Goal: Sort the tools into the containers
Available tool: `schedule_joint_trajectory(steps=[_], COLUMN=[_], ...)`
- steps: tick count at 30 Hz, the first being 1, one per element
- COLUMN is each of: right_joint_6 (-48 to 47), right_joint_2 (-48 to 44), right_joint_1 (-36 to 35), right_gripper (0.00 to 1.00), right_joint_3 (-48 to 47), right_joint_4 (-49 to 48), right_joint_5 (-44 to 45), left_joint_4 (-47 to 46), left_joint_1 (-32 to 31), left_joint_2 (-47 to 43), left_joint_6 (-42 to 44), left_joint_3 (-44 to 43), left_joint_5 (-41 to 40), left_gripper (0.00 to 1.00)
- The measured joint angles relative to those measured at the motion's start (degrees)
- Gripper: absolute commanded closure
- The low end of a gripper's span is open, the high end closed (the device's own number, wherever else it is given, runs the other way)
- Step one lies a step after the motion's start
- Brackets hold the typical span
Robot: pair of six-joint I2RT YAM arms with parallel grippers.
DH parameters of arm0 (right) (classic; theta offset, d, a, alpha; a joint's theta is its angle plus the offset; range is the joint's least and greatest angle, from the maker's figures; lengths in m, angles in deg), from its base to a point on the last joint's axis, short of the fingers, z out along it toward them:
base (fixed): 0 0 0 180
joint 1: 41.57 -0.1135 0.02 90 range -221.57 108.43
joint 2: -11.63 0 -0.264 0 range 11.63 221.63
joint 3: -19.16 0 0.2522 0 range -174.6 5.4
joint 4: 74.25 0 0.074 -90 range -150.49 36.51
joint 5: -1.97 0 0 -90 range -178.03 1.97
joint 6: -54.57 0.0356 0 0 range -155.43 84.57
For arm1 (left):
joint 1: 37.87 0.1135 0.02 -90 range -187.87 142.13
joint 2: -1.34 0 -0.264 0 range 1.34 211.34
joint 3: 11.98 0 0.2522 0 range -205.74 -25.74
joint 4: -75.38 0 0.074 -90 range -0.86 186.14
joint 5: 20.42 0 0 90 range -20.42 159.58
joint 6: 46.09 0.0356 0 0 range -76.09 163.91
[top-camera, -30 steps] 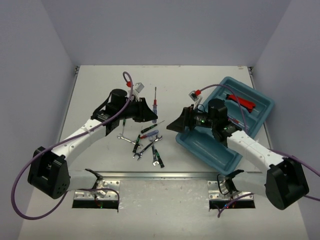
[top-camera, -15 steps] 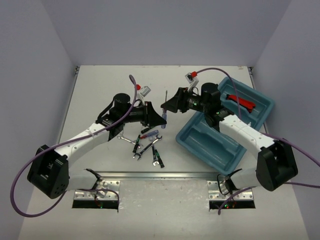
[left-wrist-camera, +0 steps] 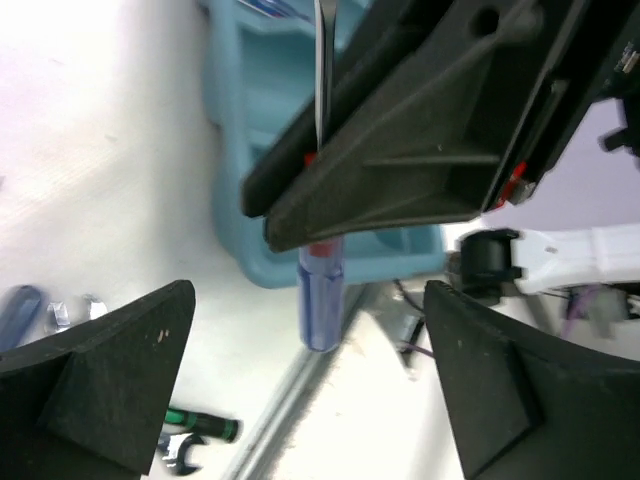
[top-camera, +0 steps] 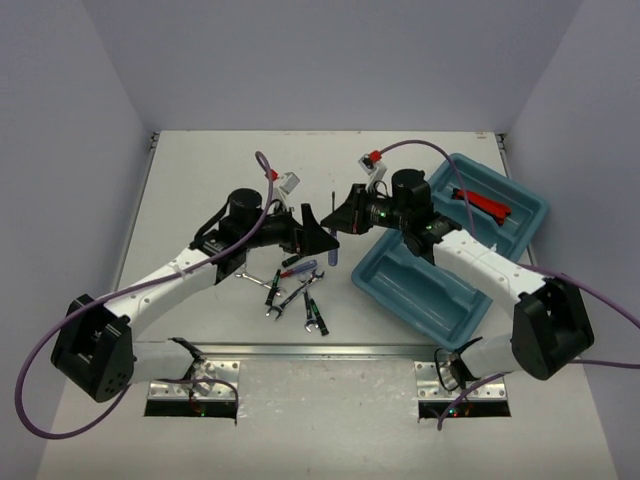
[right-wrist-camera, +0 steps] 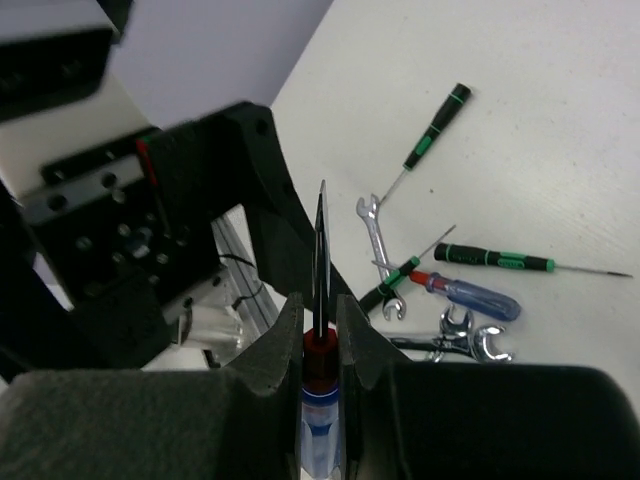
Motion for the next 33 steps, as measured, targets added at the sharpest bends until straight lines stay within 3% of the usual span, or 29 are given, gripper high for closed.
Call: schedule_joint_trajectory(steps=[6, 11, 15, 23, 33], right_joint_6=[-11.5, -30.5, -46.5, -72.0, -82.1], right_joint_2=[-0.2, -2.1, -4.1, -0.9, 5.6], right_joint_1=[3.9, 9.3, 13.4, 21.9, 27.8], right_gripper=[1.0, 1.0, 1.0, 1.0, 0.96], right_joint_3=[-6.9, -14.4, -15.0, -12.0, -6.3], right_joint_4=[15.5, 27.3, 31.2, 32.0, 34.9], right_joint_5=[7.4, 26.7, 38.8, 45.3, 41.3], left_joint_4=[18.7, 35.3, 40.4, 42.5, 41.2], left_joint_1=[0.0, 0.0, 0.1, 0.1, 0.1], left_joint_2=[-1.7, -9.6, -16.3, -16.5, -16.9], left_joint_6=[3.7, 7.2, 9.9, 11.5, 11.9], left_joint_3=[-10.1, -14.0, -11.5, -3.2, -2.9], left_joint_5=[-17.9, -39.9, -49.8, -52.4, -52.4], left_gripper=[0.0, 0.0, 0.0, 0.0, 0.0])
